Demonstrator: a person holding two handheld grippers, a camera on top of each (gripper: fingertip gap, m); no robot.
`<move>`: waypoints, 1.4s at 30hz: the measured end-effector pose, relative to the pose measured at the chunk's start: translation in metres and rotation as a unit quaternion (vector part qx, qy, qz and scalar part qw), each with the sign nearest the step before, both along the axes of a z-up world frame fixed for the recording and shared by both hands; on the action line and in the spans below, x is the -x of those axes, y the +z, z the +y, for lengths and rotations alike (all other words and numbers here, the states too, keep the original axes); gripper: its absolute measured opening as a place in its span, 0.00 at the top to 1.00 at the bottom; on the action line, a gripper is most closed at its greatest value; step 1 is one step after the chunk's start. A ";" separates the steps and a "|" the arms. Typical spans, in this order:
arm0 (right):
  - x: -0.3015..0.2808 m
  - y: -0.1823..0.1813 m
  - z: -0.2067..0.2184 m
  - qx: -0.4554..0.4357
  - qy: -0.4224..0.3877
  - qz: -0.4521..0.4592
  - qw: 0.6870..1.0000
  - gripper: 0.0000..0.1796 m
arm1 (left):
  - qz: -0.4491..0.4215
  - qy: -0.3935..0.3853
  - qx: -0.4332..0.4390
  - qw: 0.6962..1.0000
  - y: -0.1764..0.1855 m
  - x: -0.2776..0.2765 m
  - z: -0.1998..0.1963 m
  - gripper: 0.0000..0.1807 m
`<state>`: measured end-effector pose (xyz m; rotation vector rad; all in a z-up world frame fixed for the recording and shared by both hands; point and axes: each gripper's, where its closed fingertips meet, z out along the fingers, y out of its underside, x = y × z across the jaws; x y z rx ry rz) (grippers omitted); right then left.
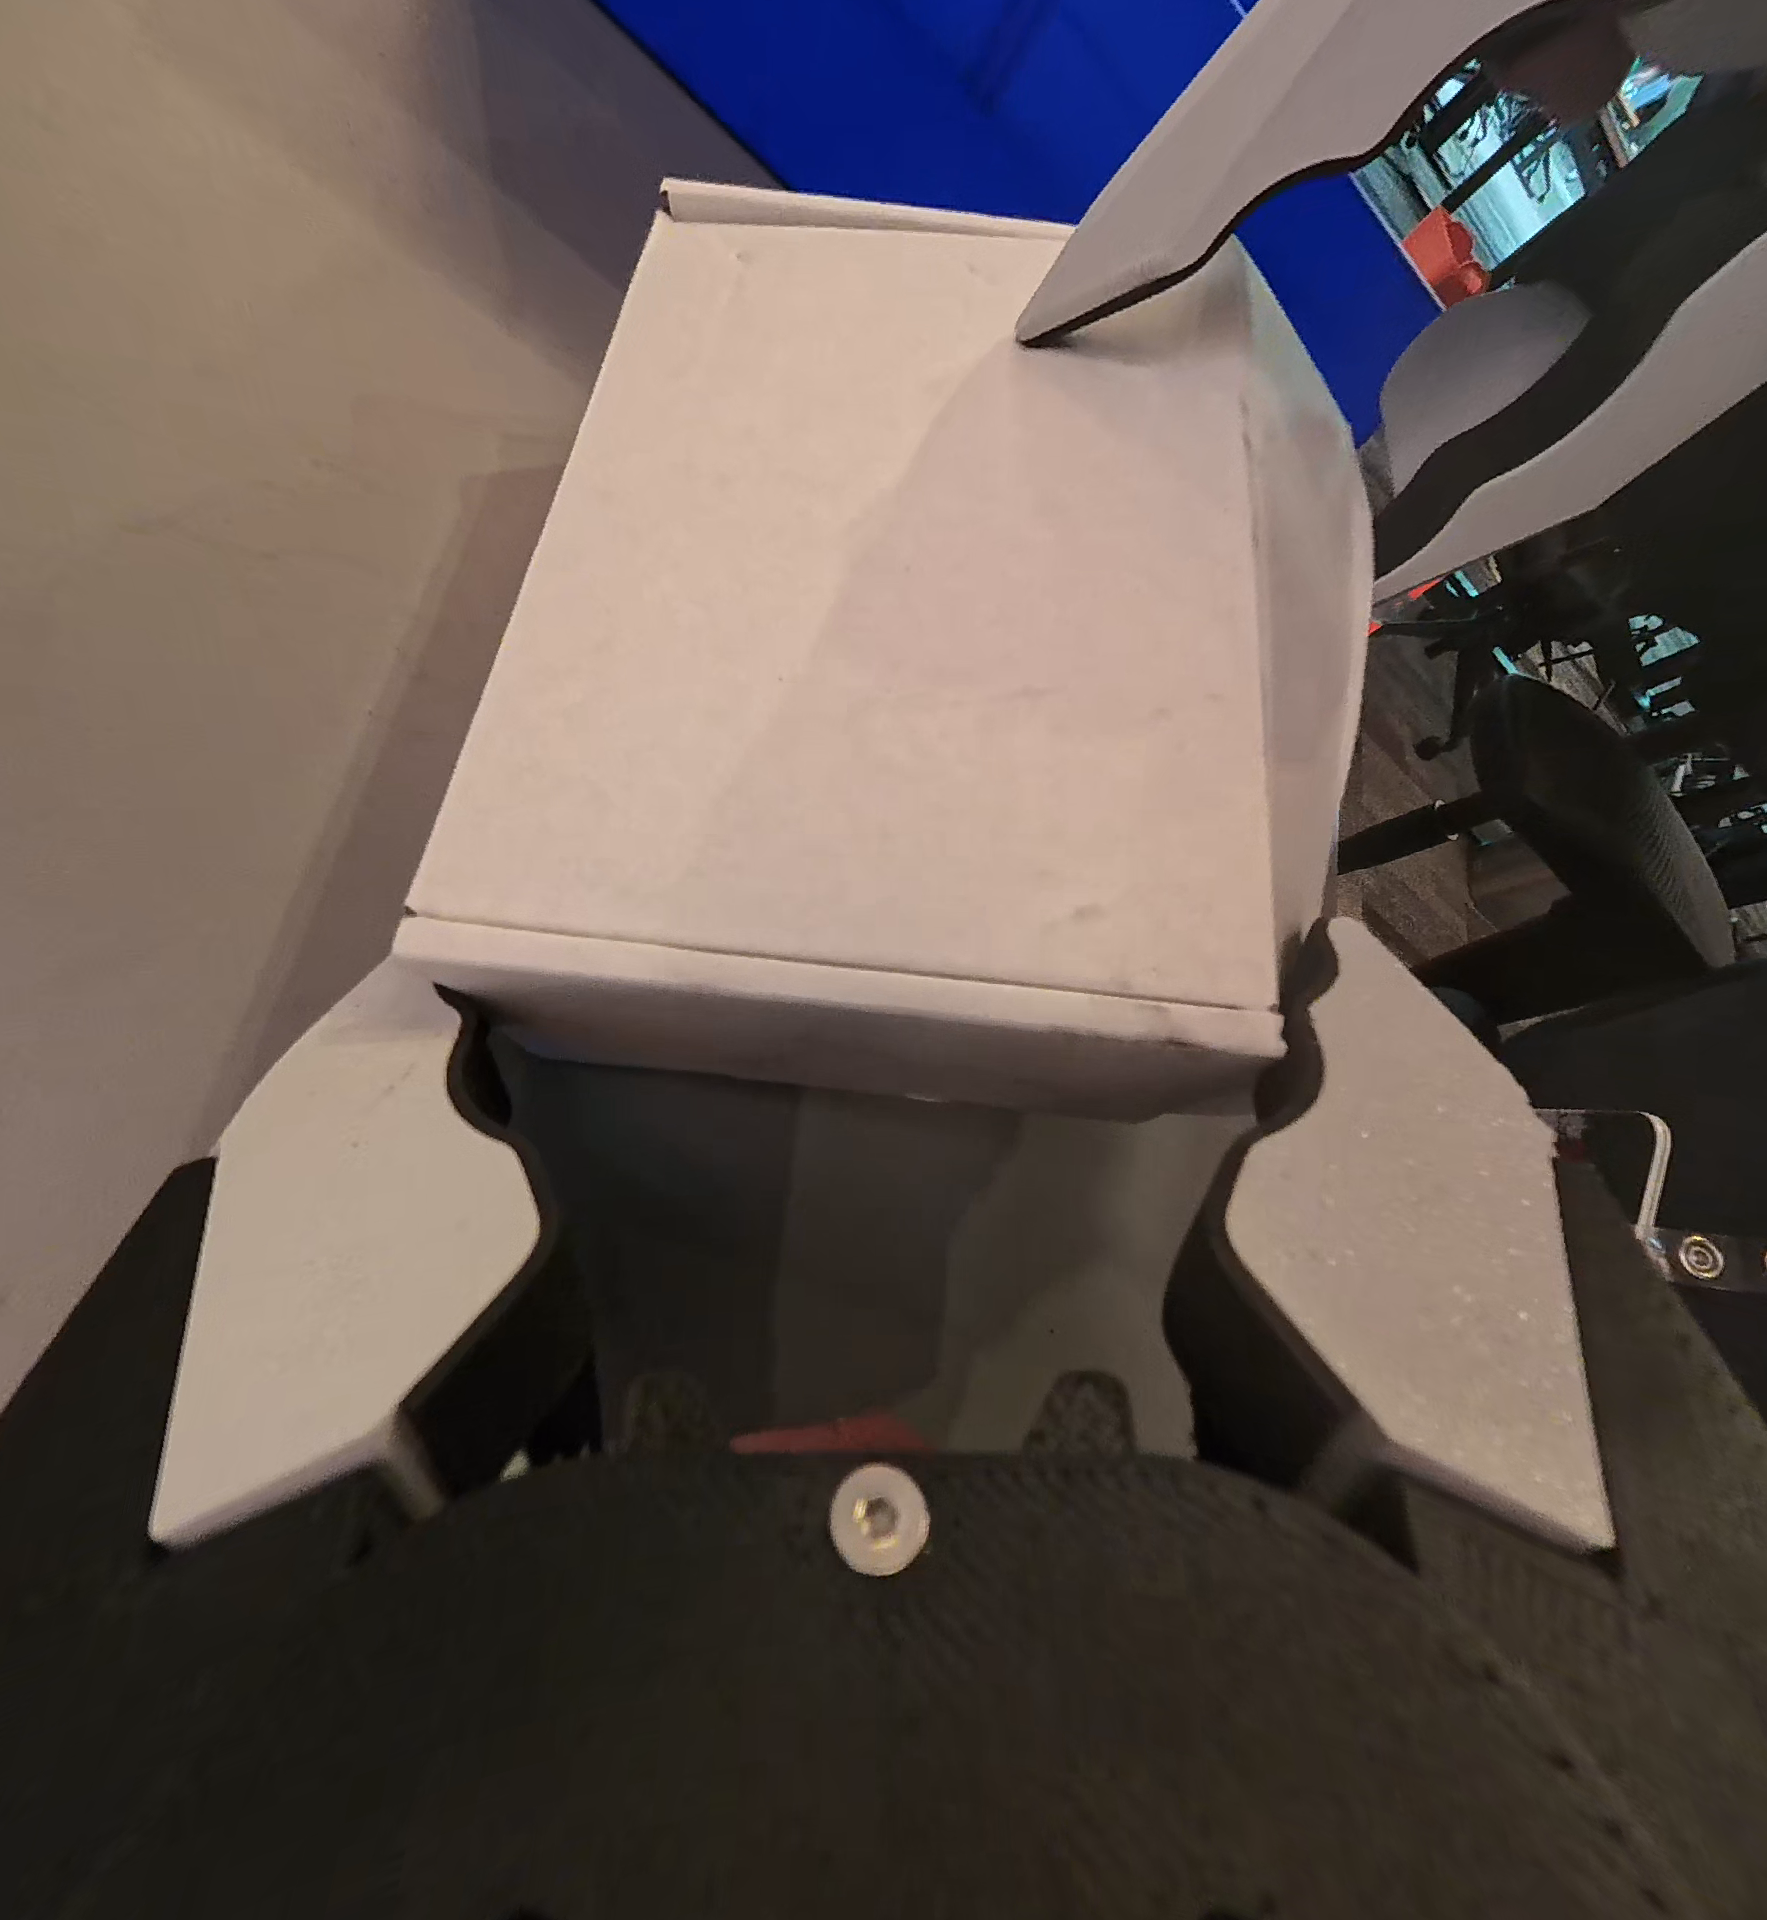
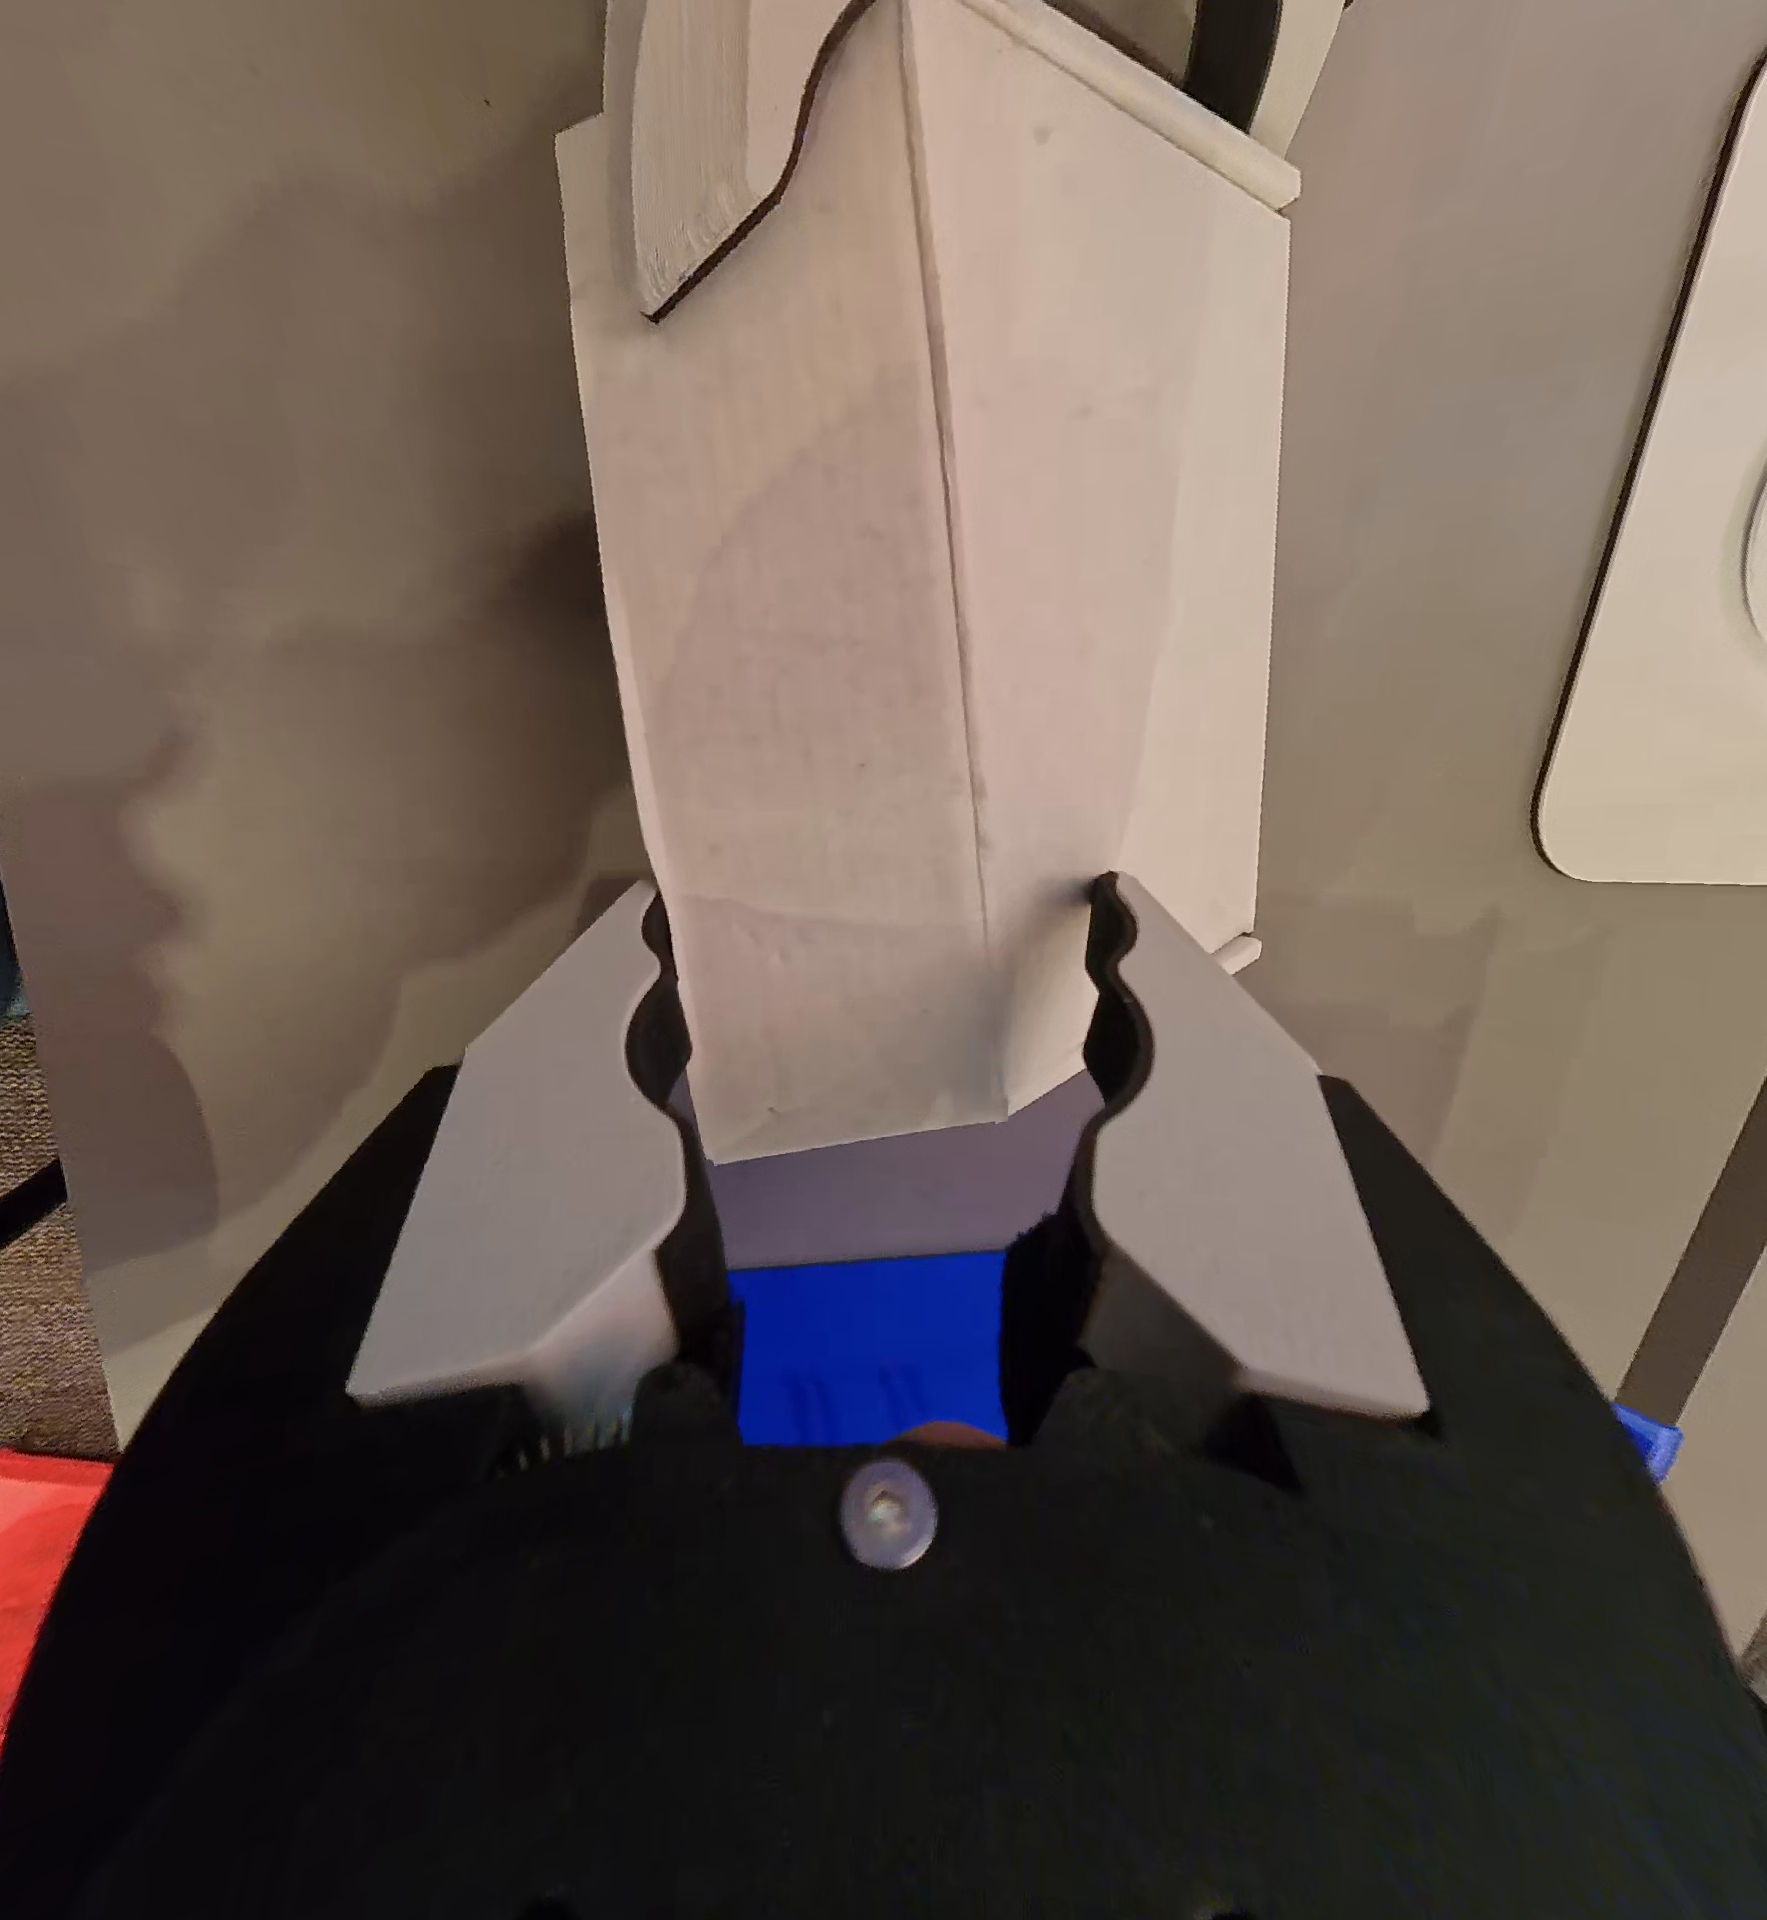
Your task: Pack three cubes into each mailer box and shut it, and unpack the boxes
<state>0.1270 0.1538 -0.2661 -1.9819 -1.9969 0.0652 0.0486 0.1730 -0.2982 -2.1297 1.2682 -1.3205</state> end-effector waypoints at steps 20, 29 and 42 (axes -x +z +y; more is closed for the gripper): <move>0.008 0.024 0.020 -0.386 0.025 -0.042 0.921 0.82 | -0.011 0.022 0.073 0.997 0.007 0.003 0.011 0.23; 0.011 0.032 0.024 -0.418 -0.025 0.000 0.908 0.92 | -0.042 0.034 0.102 0.993 0.013 0.006 0.017 0.22; 0.004 0.020 0.022 -0.341 -0.038 0.013 0.939 0.99 | -0.007 0.043 0.007 0.999 0.002 0.019 0.020 0.31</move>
